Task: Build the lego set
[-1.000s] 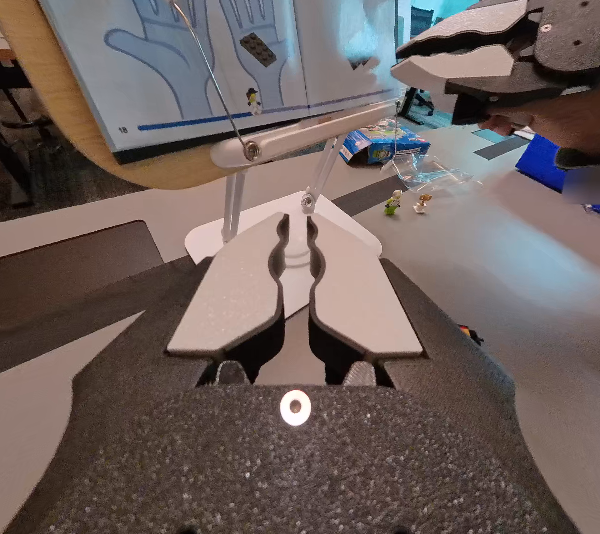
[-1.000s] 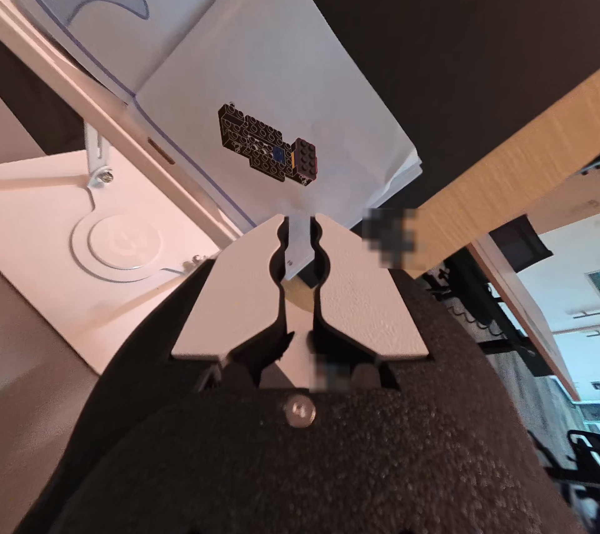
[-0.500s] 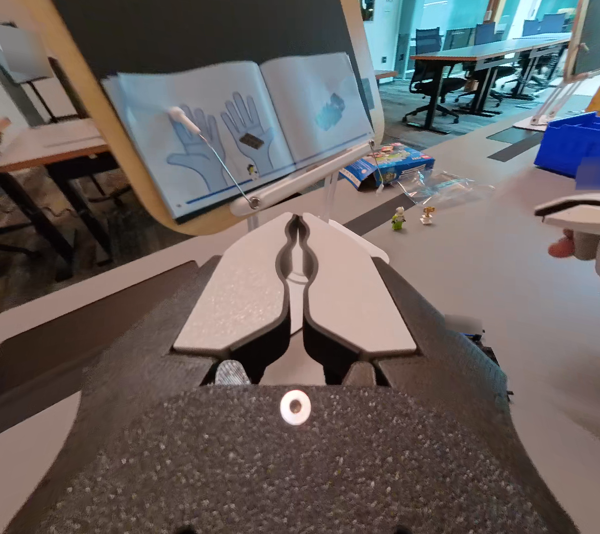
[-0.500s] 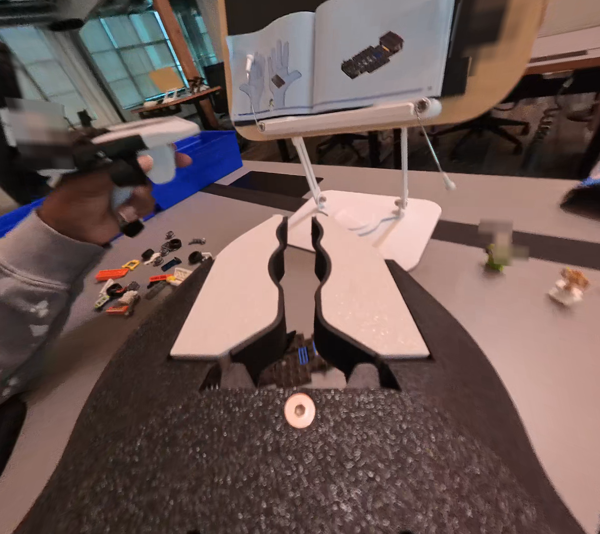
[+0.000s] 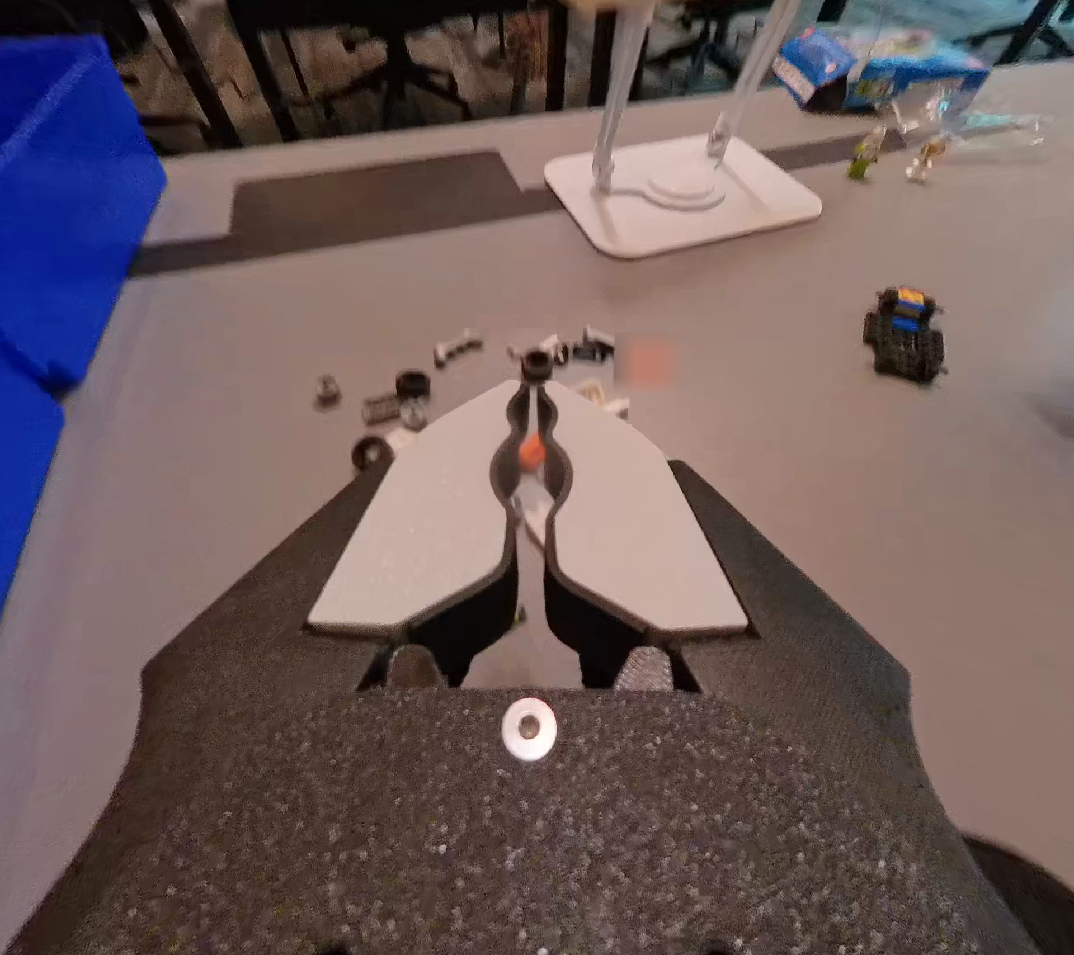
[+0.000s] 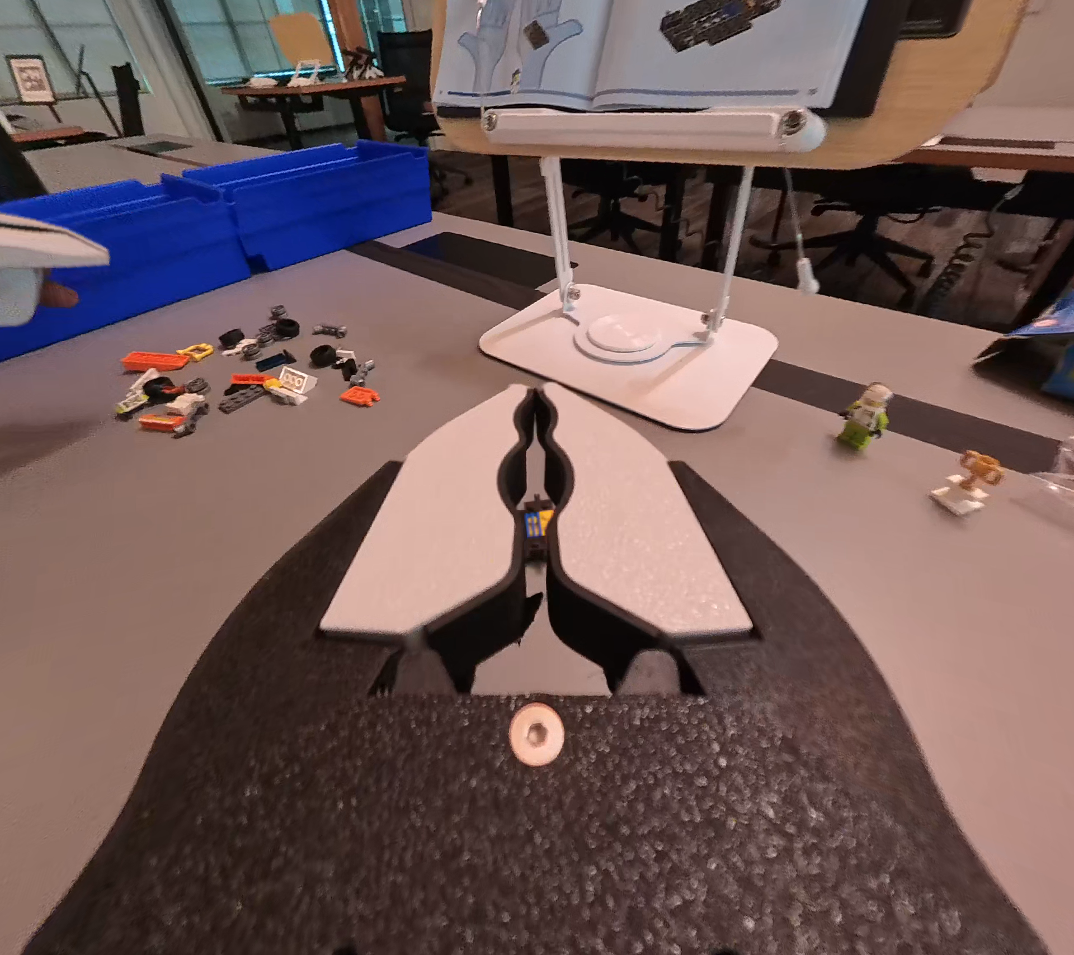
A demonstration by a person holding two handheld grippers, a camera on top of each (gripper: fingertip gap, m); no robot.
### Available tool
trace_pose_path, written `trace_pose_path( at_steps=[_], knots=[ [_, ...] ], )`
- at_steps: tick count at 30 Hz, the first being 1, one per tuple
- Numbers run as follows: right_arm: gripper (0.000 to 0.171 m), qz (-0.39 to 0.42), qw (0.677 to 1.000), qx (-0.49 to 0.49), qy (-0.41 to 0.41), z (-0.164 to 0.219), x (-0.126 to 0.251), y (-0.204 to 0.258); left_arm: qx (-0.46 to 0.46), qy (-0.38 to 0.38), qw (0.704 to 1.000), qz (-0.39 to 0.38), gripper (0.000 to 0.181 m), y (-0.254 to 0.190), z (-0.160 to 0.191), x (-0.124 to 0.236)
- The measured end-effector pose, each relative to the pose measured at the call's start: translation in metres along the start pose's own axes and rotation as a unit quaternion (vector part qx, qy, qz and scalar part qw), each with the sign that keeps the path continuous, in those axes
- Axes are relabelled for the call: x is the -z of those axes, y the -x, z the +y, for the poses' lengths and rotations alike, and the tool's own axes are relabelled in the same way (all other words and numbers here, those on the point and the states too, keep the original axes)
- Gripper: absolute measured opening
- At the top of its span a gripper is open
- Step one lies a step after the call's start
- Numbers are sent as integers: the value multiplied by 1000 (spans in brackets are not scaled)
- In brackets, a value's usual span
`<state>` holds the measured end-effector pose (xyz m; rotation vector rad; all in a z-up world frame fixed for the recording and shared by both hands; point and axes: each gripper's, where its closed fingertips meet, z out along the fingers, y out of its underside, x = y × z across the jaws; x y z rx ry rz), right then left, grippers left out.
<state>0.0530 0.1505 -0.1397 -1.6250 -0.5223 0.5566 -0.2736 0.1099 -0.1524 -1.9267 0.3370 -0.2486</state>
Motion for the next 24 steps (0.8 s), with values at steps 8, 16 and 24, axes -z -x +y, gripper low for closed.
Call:
trace_pose_path(
  at_steps=[8, 16, 24],
  knots=[
    [0, -30, 999, 11, 42, 18, -9, 16, -27, 201, 978, 42, 31, -33, 75, -40],
    [0, -45, 997, -31, 57, 21, -6, 13, -49, 283, 958, 7, 28, -31, 91, -69],
    [0, -60, 992, -87, 71, 25, -3, 11, -20, 329, 944, 16, 17, -27, 92, -70]
  ],
)
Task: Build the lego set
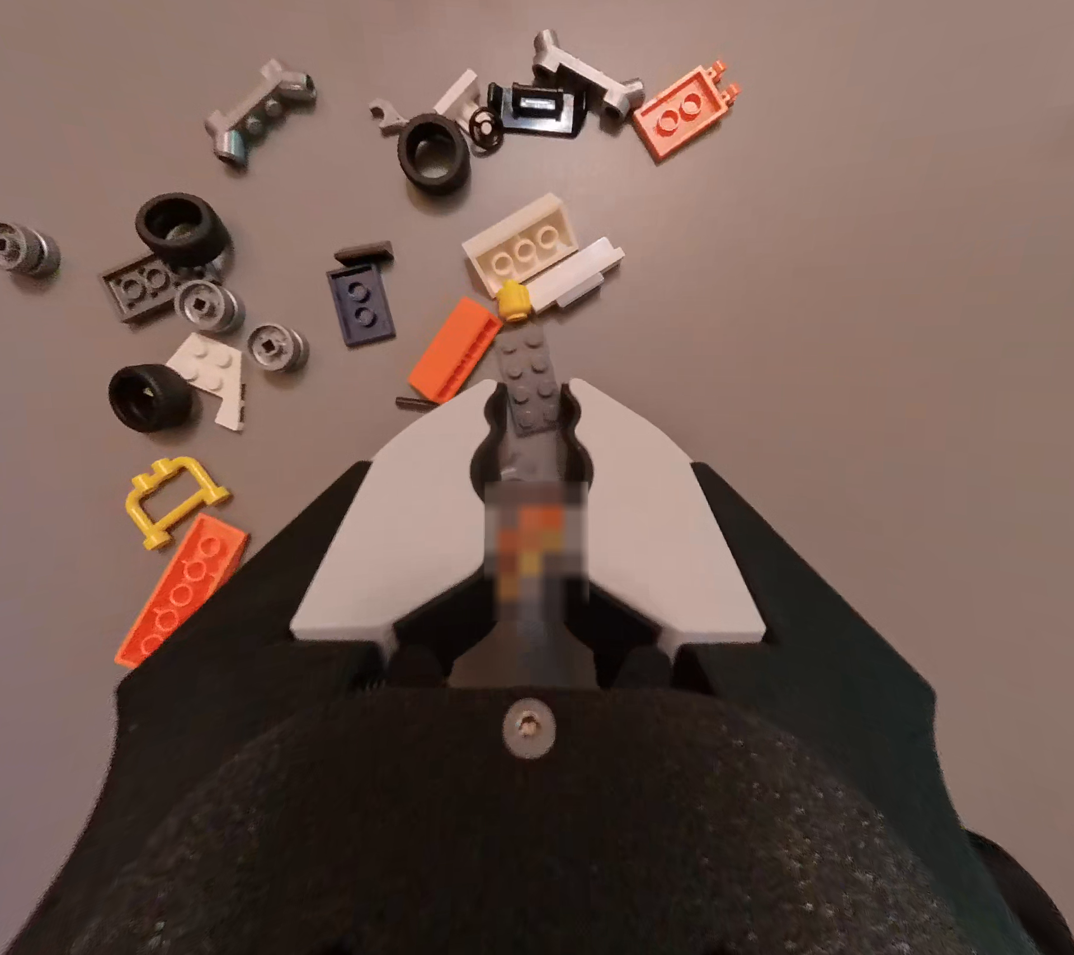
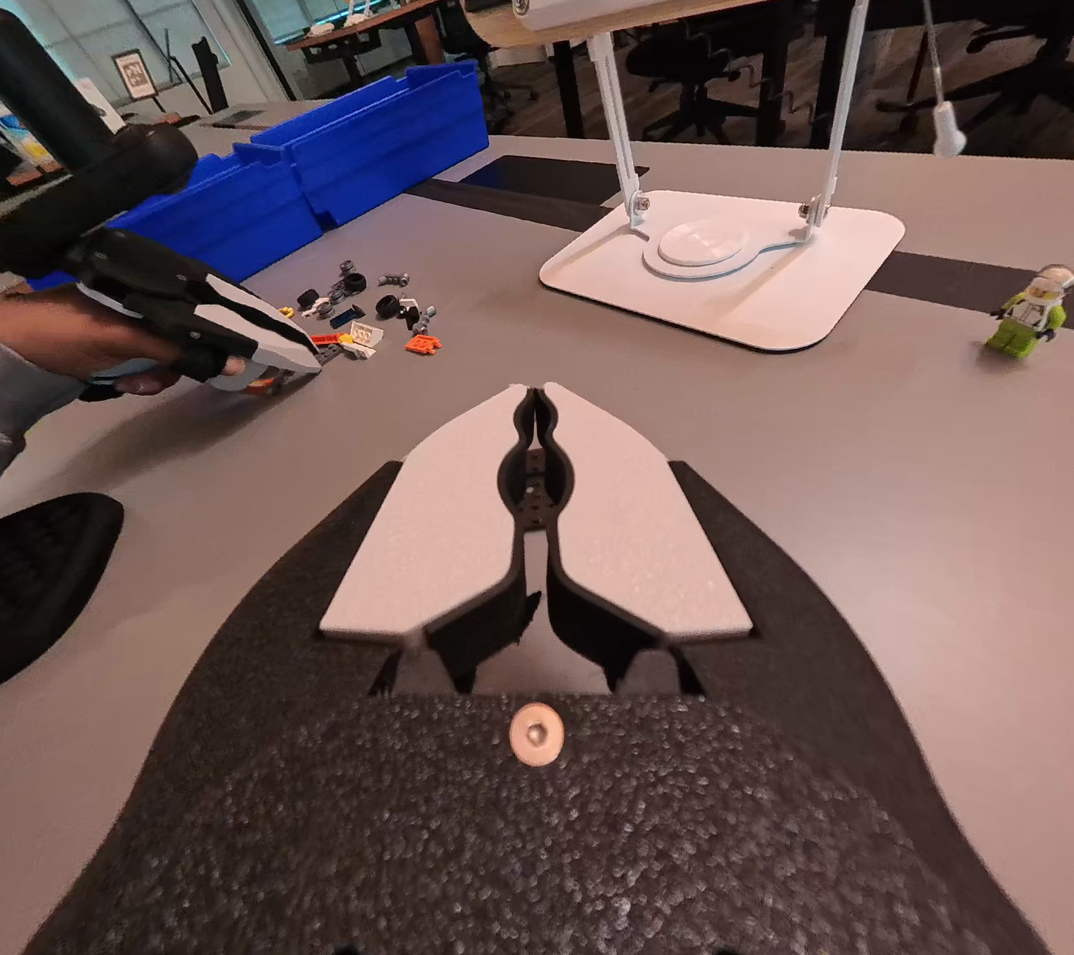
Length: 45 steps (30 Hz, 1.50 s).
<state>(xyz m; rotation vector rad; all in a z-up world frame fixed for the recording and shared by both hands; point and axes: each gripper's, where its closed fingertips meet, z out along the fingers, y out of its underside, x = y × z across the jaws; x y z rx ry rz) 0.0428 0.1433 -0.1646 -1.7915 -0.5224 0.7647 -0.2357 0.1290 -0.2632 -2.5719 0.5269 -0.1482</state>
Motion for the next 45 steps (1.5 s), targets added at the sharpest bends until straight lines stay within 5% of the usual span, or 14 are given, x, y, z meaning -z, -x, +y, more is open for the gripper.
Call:
trace_pose_path(
  at_steps=[10, 21, 27, 45],
  knots=[
    [0, 6, 1000, 10, 7, 2, 0, 0, -66, -27, 997, -11, 16, -10, -1, 6],
    [0, 13, 1000, 20, 17, 7, -2, -2, -234, -83, 964, 94, 16, -126, -21, 9],
    [0, 10, 1000, 21, 14, 4, -1, -1, -332, -69, 938, 77, 16, -178, -26, -11],
    [0, 10, 999, 17, 37, 17, -7, -3, -264, -139, 942, 155, 28, -191, -43, -4]
  ],
)
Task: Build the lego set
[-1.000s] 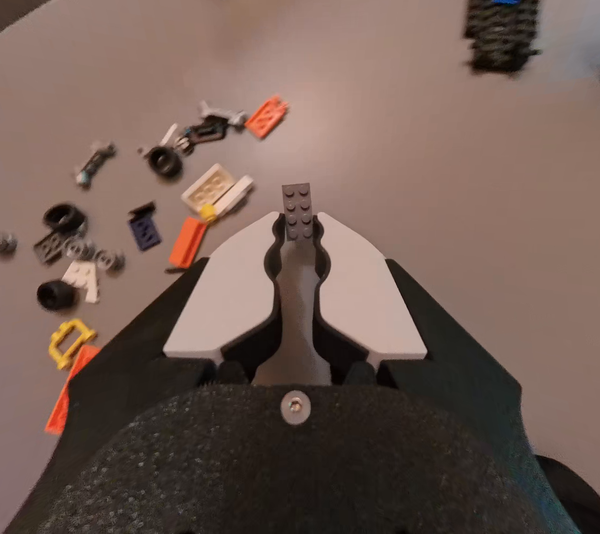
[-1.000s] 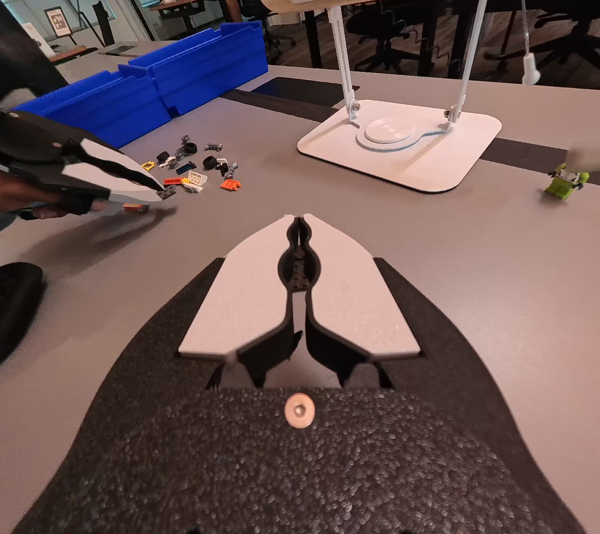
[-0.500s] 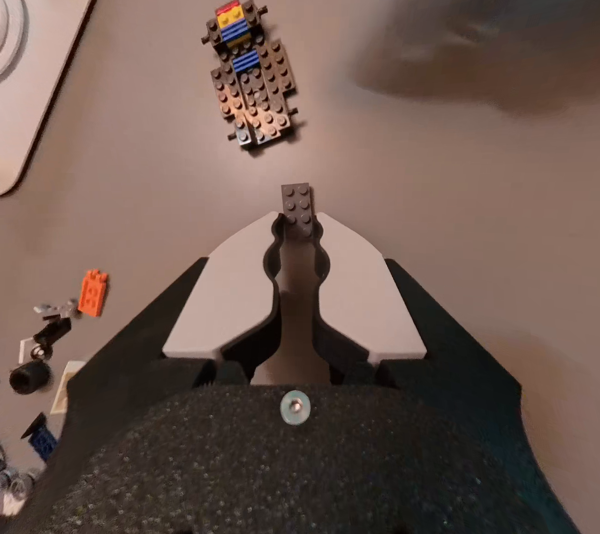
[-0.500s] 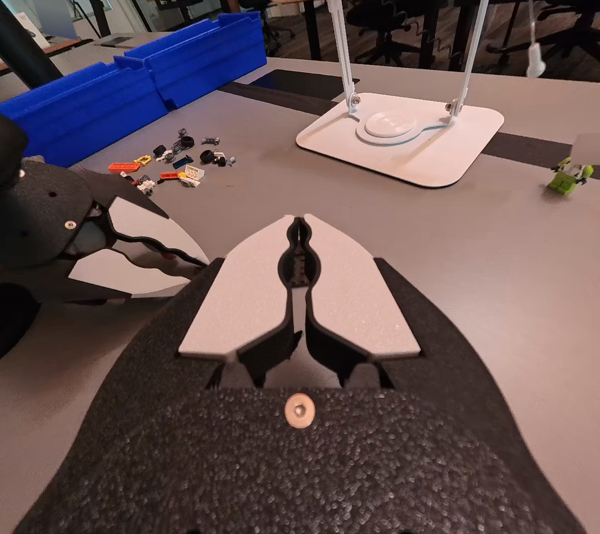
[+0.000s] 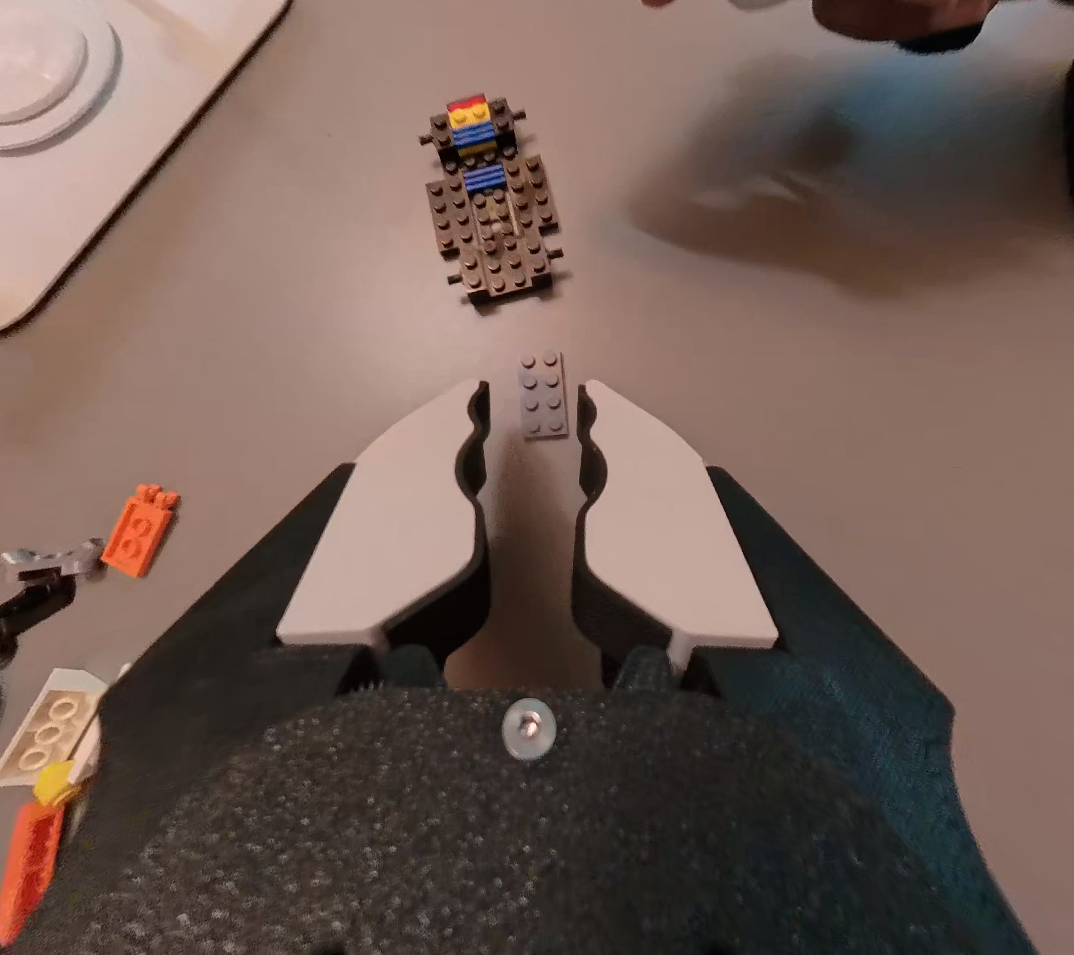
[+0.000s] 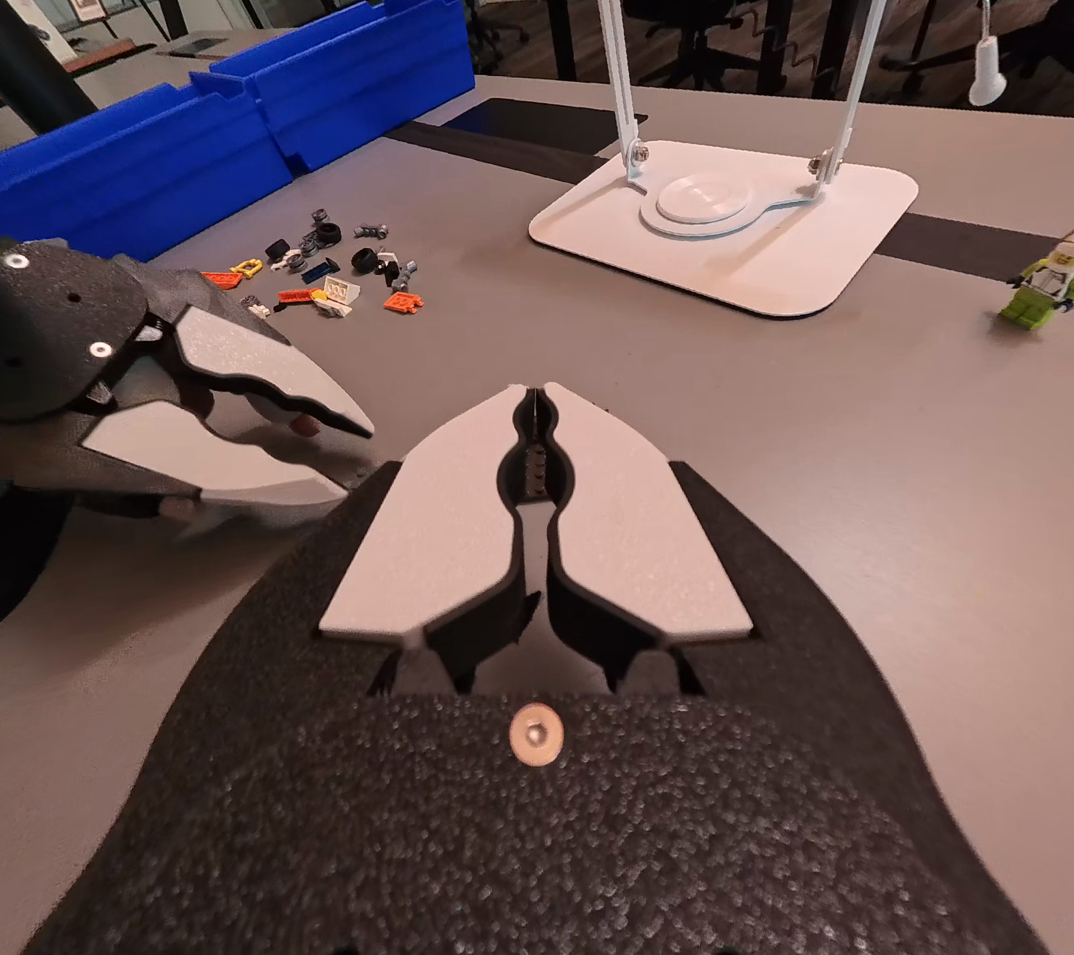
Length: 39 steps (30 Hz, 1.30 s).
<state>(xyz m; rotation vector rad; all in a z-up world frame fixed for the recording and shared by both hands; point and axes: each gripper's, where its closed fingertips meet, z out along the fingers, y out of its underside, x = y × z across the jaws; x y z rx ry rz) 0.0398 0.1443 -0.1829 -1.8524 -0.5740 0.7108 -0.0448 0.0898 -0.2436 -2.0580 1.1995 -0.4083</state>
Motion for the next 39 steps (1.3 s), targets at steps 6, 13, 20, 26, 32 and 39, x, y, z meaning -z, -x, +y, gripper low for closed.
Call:
trace_pose_path(
  at_steps=[6, 13, 20, 26, 32, 39],
  knots=[
    [0, -6, 1000, 8, -8, -4, 2, 1, 24, -62, 998, -18, 26, 12, -9, 18],
    [8, -30, 992, 114, 33, 7, 3, 10, 19, -37, 999, -7, 26, 6, 5, 14],
    [27, -31, 988, 122, 90, 31, -4, 3, -13, -1, 1000, -2, 38, -4, 16, 4],
    [24, -30, 986, 135, 93, 33, -6, 4, -6, 3, 1000, 7, 32, -3, 19, 0],
    [23, -34, 984, 144, 100, 37, -8, 7, -27, 16, 999, 8, 24, -1, 15, -7],
    [22, -38, 984, 135, 107, 40, -9, 8, -47, 39, 998, 9, 16, -3, 13, -11]
  ],
)
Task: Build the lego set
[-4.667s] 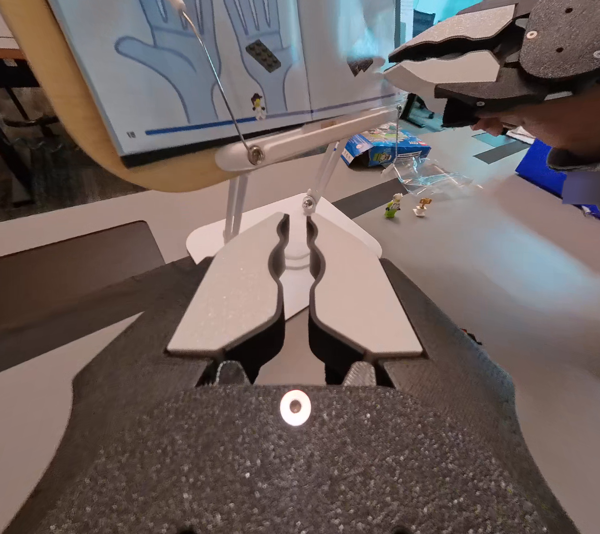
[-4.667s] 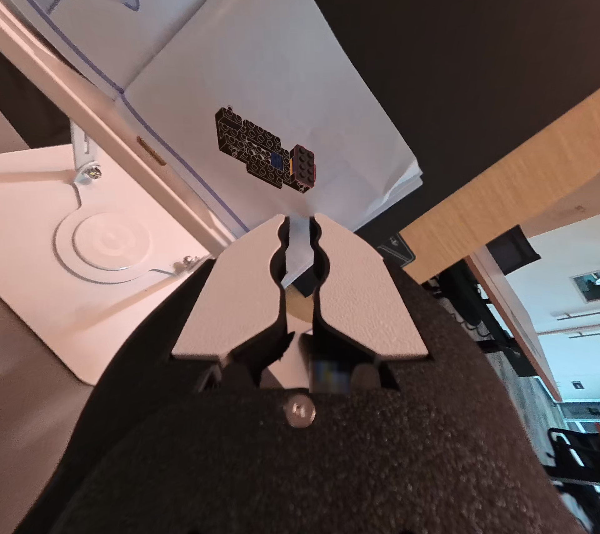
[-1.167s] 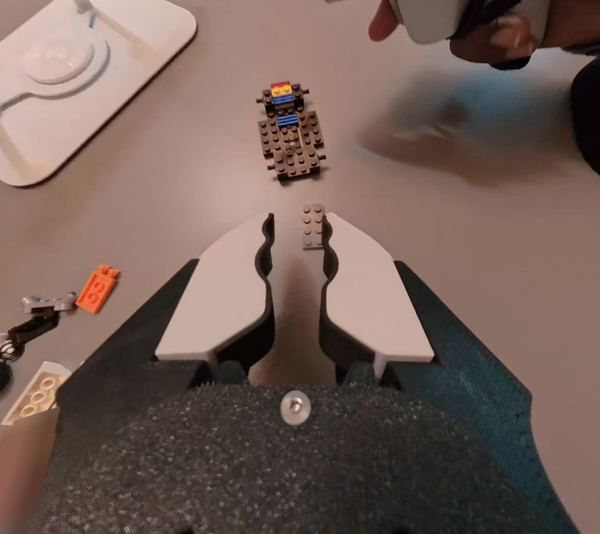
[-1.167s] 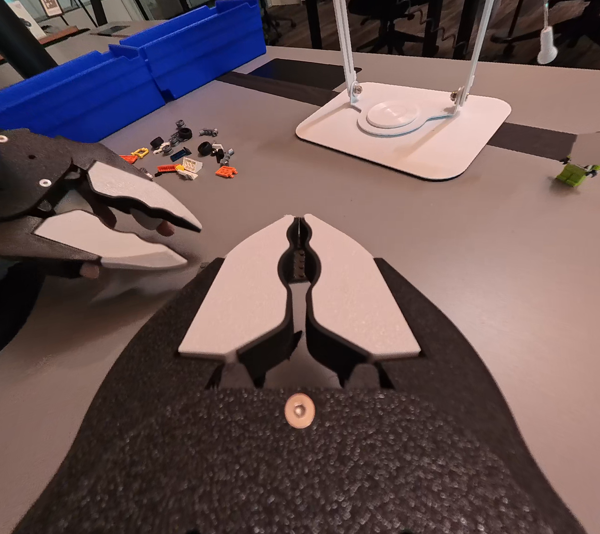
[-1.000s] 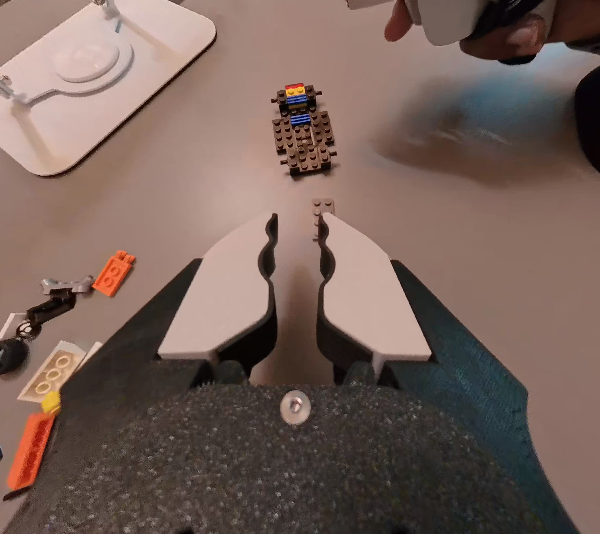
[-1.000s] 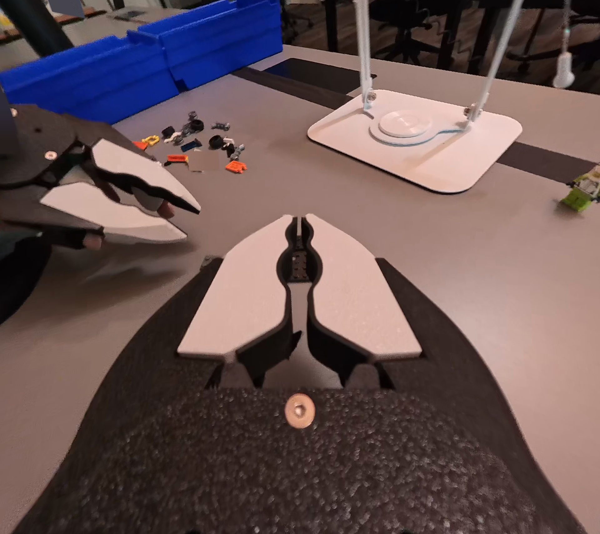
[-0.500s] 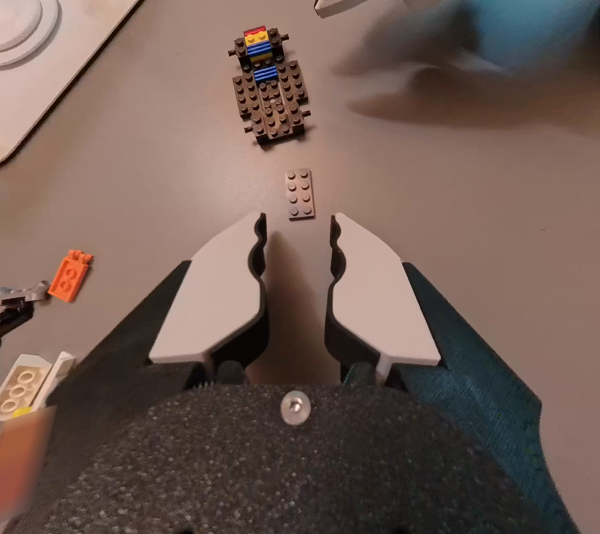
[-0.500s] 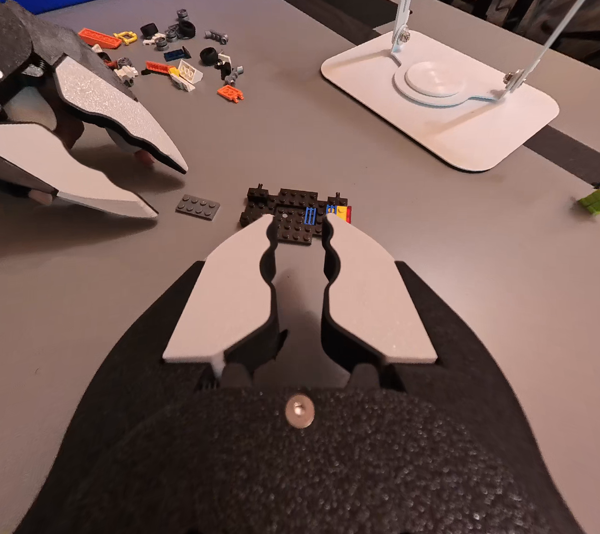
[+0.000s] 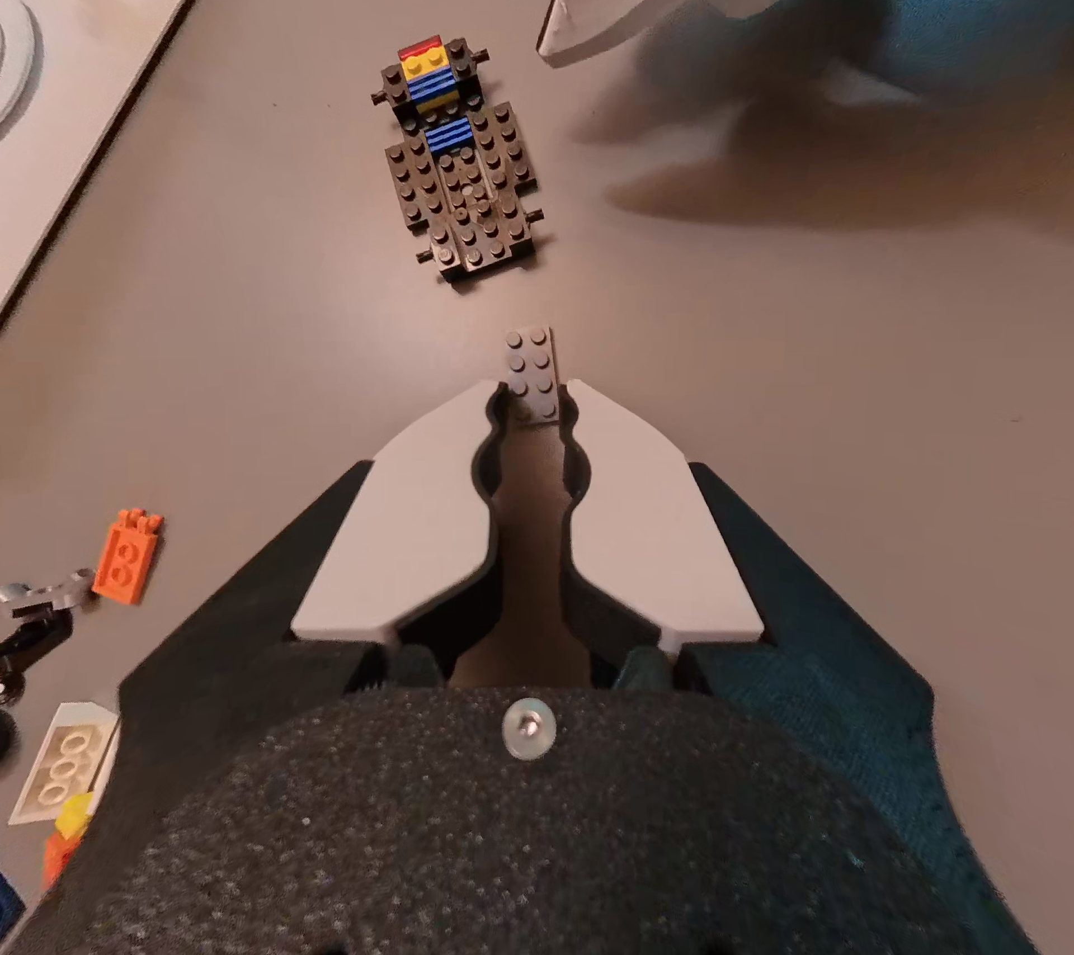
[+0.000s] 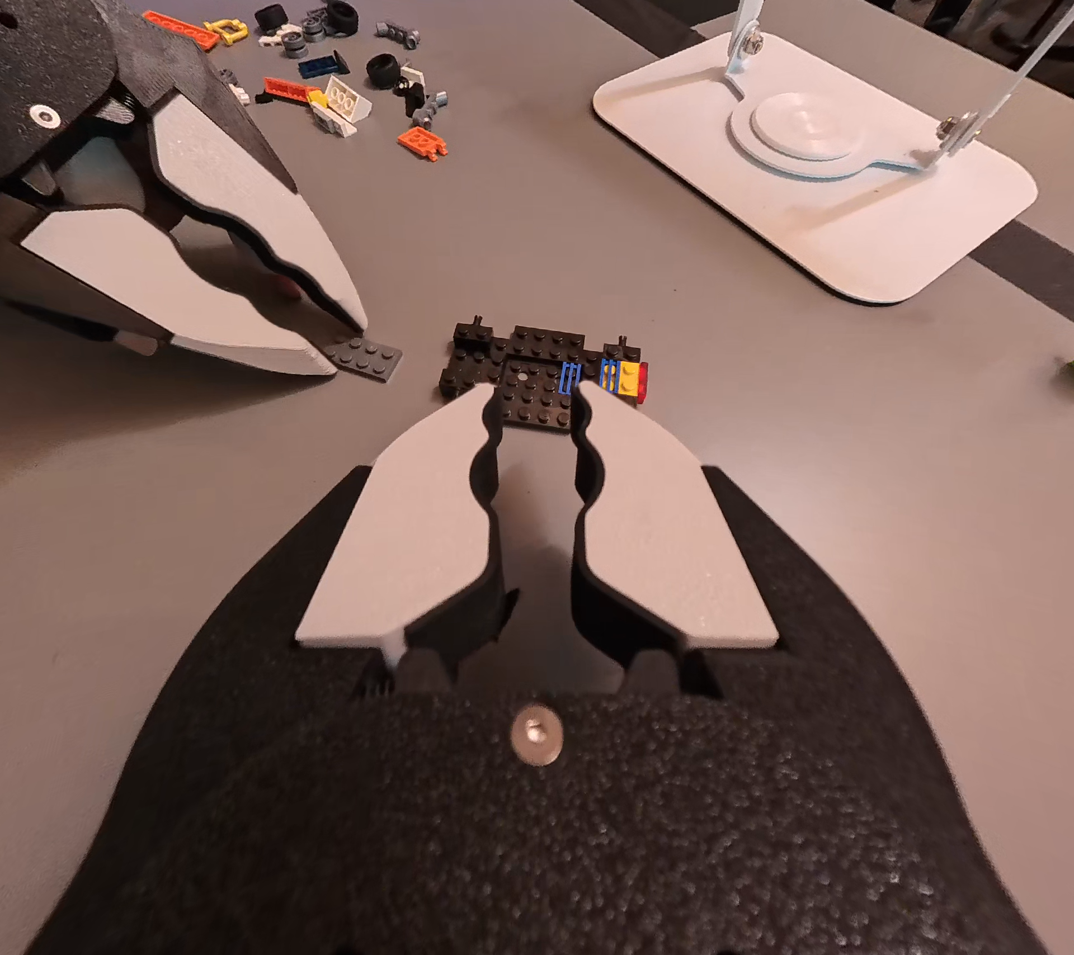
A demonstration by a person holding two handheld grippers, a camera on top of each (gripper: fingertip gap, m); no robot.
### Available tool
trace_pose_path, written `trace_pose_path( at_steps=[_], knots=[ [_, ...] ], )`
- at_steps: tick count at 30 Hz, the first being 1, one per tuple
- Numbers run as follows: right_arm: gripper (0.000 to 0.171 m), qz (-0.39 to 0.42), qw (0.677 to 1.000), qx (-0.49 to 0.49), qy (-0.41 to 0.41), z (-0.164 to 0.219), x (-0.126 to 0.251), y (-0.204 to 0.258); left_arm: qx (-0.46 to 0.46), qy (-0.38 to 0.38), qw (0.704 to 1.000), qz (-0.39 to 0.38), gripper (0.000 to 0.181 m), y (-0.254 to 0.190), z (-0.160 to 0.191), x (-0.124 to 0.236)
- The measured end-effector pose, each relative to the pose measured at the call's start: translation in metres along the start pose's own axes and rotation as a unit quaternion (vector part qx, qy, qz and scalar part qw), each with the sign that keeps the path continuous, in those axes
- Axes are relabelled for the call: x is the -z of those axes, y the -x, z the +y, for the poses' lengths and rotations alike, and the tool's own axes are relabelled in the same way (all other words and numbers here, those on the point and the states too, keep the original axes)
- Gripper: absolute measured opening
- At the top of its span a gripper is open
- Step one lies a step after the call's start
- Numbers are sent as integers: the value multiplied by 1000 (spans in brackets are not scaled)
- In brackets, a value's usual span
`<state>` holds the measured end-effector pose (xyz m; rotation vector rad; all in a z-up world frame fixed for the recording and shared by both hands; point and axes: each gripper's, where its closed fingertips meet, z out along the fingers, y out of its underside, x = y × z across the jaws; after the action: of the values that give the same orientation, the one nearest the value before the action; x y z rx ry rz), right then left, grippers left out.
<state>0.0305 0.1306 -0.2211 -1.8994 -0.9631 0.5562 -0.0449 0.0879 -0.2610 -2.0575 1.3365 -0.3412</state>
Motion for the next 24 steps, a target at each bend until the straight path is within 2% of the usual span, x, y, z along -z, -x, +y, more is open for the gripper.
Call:
trace_pose_path(
  at_steps=[5, 6, 9, 15, 20, 24],
  knots=[
    [22, -3, 1000, -6, -2, -1, 0, 0, -19, 7, 1000, -4, 11, 0, 2, 2],
    [22, -4, 1000, -8, -2, -1, 0, 1, -29, 7, 1000, -2, 3, 0, 3, 2],
    [21, -6, 1000, -9, -2, -1, 0, 1, -58, 6, 998, 7, 3, -1, 5, 5],
    [21, -4, 1000, -6, -3, -1, 1, 1, -59, 8, 998, 16, 1, 10, 13, 11],
    [21, 3, 1000, -17, -4, -1, 2, -4, -25, -19, 999, 27, 20, 10, 8, 16],
    [21, 3, 1000, -30, -1, 2, 1, -6, -33, -5, 999, 13, 29, 14, 10, 11]
  ],
)
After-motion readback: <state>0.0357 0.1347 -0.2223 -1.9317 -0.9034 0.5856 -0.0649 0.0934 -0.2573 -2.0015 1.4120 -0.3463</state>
